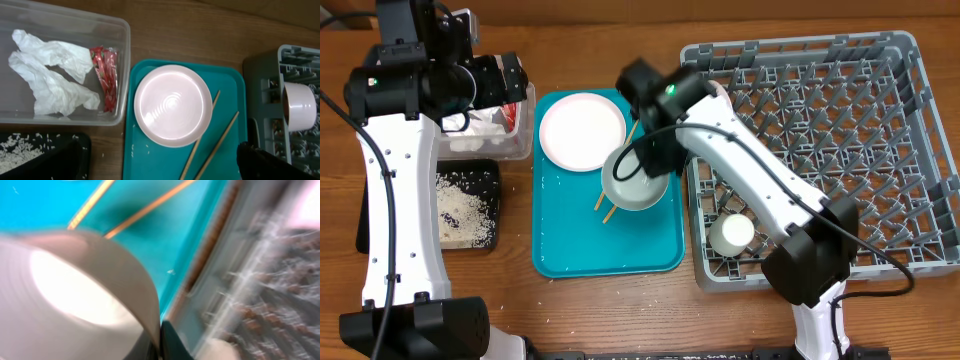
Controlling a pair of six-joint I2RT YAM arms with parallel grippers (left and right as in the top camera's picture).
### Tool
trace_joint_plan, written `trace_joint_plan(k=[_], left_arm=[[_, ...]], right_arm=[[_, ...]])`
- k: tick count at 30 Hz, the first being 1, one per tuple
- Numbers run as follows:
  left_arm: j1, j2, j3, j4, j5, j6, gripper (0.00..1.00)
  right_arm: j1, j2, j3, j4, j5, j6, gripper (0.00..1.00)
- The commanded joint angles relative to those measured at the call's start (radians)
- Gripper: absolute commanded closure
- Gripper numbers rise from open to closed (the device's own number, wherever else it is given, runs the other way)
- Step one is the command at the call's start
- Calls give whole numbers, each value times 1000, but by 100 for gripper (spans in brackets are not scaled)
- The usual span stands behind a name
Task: Sort waste into correct bins and load items into the dishwasher
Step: 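Lift the white bowl and place it in the dish rack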
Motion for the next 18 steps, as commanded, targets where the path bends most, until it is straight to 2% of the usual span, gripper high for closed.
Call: trace_joint_plan(k=[1, 4, 7, 8, 11, 15, 18], left_arm=[[-7, 3, 8, 3, -5, 11, 0], [-7, 3, 8, 3, -5, 11, 0], [-7, 3, 8, 3, -5, 11, 0], [-7, 3, 8, 3, -5, 11, 0], [-7, 3, 8, 3, -5, 11, 0], [-7, 3, 8, 3, -5, 11, 0], [-7, 3, 8, 3, -5, 11, 0]], right_arm=[[-34, -33, 320, -101, 251, 85, 96], [-66, -89, 463, -101, 341, 120, 96], [-97, -215, 479, -101, 618, 224, 96], [-97, -274, 444, -101, 708, 269, 96], [-111, -343, 239, -101, 756, 335, 96], [-158, -337, -85, -101, 788, 383, 96], [-188, -296, -264, -101, 859, 404, 96]])
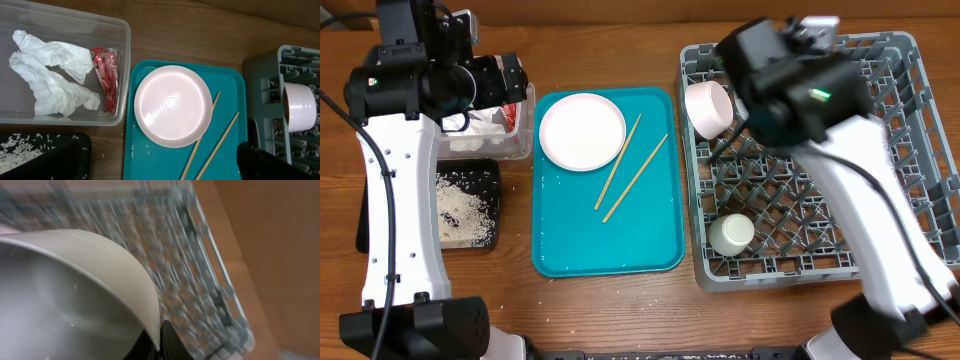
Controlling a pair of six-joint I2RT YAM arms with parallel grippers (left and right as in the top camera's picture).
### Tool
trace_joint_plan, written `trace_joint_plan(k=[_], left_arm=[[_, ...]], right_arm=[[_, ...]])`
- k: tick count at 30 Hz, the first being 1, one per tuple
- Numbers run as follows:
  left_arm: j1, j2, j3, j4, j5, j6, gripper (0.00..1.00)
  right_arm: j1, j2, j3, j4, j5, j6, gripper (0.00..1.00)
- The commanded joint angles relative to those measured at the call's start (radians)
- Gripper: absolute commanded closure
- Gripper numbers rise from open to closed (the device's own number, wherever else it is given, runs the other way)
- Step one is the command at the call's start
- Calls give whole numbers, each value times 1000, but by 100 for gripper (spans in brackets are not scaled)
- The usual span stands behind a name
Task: Sort waste into correct bins and load items into the dishwasher
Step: 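Lift the white bowl and place it in the dish rack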
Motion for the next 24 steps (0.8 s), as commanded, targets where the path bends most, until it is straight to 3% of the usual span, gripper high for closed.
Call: trace_joint_plan(k=[1, 6, 13, 24], left_arm=[[-7, 3, 8, 3, -5, 11, 0], [-7, 3, 8, 3, -5, 11, 0], [-7, 3, 8, 3, -5, 11, 0], [-7, 3, 8, 3, -5, 11, 0]], right_arm=[[-30, 55, -152, 2, 111, 61, 96], [-37, 147, -182, 2, 183, 127, 96], [2, 257, -183, 2, 128, 253, 96], [77, 307, -188, 2, 98, 311, 96]])
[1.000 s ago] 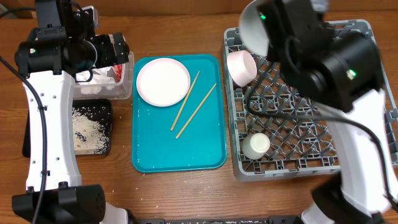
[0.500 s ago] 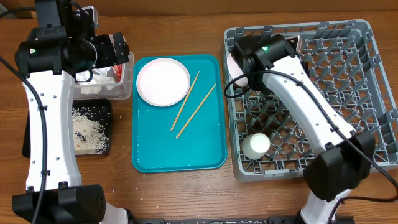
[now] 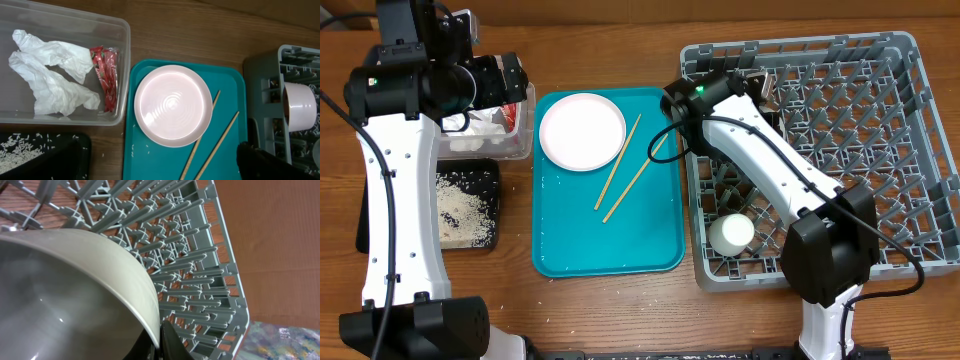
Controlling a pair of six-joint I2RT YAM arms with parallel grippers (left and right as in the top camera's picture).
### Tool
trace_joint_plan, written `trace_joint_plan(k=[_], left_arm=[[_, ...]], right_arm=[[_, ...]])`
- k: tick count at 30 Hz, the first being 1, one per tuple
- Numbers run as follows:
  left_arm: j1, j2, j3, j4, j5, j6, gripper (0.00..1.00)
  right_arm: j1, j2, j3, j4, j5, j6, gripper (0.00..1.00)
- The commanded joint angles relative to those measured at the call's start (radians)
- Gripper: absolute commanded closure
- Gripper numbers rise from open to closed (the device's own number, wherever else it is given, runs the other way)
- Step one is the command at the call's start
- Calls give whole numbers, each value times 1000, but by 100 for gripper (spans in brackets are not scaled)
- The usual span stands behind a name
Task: Sort waste into correct bins and load items into the dishwasher
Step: 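Lift the white bowl and place it in the dish rack, then move the right gripper back toward the teal tray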
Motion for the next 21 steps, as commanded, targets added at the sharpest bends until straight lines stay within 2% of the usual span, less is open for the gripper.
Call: trace_joint_plan(k=[1, 6, 12, 16, 21], left_arm=[[-7, 3, 8, 4, -5, 11, 0], [-7, 3, 8, 4, -5, 11, 0], [-7, 3, 8, 4, -5, 11, 0], [-7, 3, 8, 4, -5, 11, 0], [-7, 3, 8, 4, -5, 11, 0]], right_arm=[[33, 23, 0, 2, -25, 28, 96], [65, 23, -55, 1, -17, 54, 96], [63, 23, -81, 1, 171, 115, 96], [63, 23, -81, 1, 211, 117, 96], [92, 23, -81, 1, 110, 101, 96]])
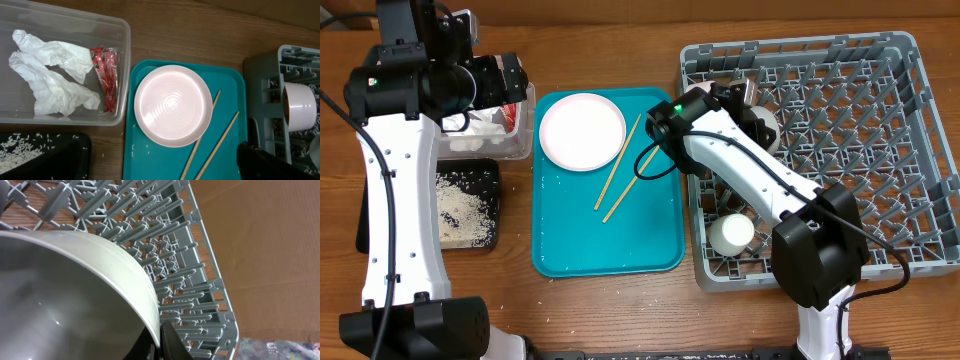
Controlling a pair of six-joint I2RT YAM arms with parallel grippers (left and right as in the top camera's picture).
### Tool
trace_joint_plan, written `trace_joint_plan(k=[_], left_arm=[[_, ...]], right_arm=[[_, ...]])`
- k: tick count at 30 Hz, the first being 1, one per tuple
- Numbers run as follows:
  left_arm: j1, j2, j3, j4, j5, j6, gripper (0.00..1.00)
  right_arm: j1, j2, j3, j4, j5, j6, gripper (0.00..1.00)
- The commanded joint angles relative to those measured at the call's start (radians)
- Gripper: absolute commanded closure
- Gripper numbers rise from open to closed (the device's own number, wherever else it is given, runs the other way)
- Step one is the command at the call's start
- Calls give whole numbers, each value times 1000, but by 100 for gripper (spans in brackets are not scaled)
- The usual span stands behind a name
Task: Sort waste into correct bins and load items into the dishwasher
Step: 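Move the right gripper back toward the teal tray, then grasp the rim of the white plate with the right gripper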
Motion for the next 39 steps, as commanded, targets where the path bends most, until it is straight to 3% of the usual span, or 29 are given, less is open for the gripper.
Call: trace_joint_plan(k=[1, 5, 10, 17, 21, 23, 26, 29, 33, 39], left_arm=[[-7, 3, 8, 4, -5, 11, 0], [-7, 3, 8, 4, -5, 11, 0], [-7, 3, 8, 4, -5, 11, 0], [-7, 3, 8, 4, -5, 11, 0], [-7, 3, 8, 4, -5, 11, 0], [-7, 3, 8, 4, -5, 11, 0], [-7, 3, 8, 4, -5, 11, 0], [-7, 3, 8, 4, -5, 11, 0], [-7, 3, 8, 4, -5, 11, 0], [-7, 3, 8, 4, -5, 11, 0]], right_arm=[[51, 8, -6, 0, -62, 3, 96], [66, 8, -6, 0, -122, 2, 96], [67, 8, -5, 0, -236, -121, 77], [84, 6, -3, 0, -314, -164, 74], [100, 4, -2, 0, -332, -208, 67], [116, 4, 3, 0, -336, -216, 55], [142, -5, 7, 0, -335, -216, 25], [157, -17, 19, 0, -334, -216, 11], [163, -37, 47, 0, -335, -216, 1], [163, -67, 179, 2, -336, -257, 0]])
